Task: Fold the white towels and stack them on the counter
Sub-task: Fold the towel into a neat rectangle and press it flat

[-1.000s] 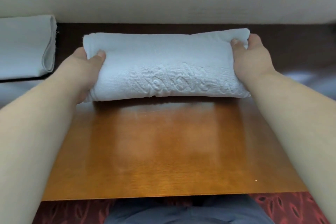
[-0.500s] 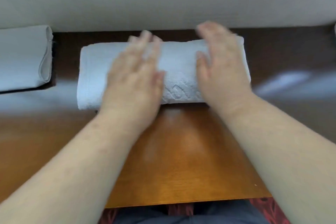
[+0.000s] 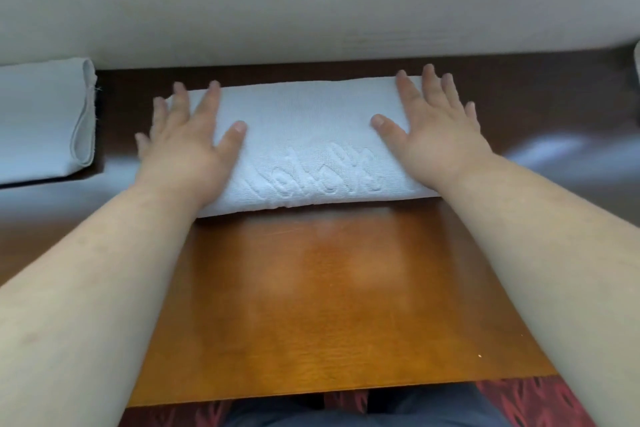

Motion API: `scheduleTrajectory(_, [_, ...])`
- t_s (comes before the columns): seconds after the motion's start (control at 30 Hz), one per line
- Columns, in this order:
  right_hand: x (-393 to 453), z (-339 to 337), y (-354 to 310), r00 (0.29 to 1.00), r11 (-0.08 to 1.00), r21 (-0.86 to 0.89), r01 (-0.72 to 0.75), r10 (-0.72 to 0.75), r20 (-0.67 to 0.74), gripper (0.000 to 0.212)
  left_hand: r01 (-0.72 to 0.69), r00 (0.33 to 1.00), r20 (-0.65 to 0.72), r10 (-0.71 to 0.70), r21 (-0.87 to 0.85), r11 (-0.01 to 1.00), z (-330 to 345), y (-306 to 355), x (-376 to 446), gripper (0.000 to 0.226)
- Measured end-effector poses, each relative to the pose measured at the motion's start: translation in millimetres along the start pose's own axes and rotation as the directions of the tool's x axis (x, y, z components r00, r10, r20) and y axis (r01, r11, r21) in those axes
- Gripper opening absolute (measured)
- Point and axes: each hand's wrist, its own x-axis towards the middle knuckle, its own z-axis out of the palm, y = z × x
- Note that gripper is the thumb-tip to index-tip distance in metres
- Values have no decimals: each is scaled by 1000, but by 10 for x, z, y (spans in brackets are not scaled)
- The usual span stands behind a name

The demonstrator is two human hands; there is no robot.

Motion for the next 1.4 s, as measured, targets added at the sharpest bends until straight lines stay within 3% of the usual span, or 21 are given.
scheduleTrajectory(0.1, [14,-22,42,998,997,54,-48,45,45,84,75,997,40,-70,-126,989,-41,-89,22,69])
scheduleTrajectory(0.17, [9,-96,-16,998,998,10,-67,67,13,83,84,996,24,-84,-14,996,-86,-44,40,69])
scheduleTrajectory(0.27, [-112,-153,-249,984,999,-20,31,-34,-177,77,-76,982,-167,92,98,992,-109,136,-43,67])
scheduleTrajectory(0.33, [-218,-82,-366,982,988,-13,156,-156,-101,73,-207,961,-157,227,137,969,-22,230,-158,63])
scheduleTrajectory(0.4, [-258,-3,-313,986,985,-41,168,-168,3,76,-187,973,-108,205,156,970,89,165,-210,63])
scheduleTrajectory(0.5, [-167,17,-13,998,998,16,65,-65,-21,83,-81,990,-117,82,12,997,134,-75,-116,66])
scheduleTrajectory(0.63, [-123,34,274,969,888,389,-247,216,123,84,-51,995,-90,41,-115,992,132,-167,-84,74])
scheduleTrajectory(0.77, [-137,-82,185,922,841,378,-387,345,175,80,170,984,10,-181,-397,902,20,-134,-109,78])
scheduleTrajectory(0.87, [-214,-140,73,894,743,502,-443,409,183,74,395,917,173,-361,-537,745,-145,-180,-109,83])
scheduleTrajectory(0.97, [-385,-150,34,856,551,680,-484,457,239,71,478,878,284,-384,-517,710,-246,-262,-138,83])
scheduleTrajectory(1.07, [-409,-131,64,819,341,776,-531,440,367,71,579,815,422,-396,-589,564,-342,-258,-139,87])
scheduleTrajectory(1.2, [-289,-200,135,739,105,764,-636,367,565,73,667,745,574,-339,-637,386,-397,-229,-102,70])
scheduleTrajectory(1.4, [-291,-315,289,633,-7,645,-764,182,752,46,797,601,769,-215,-558,232,-521,-201,-221,52])
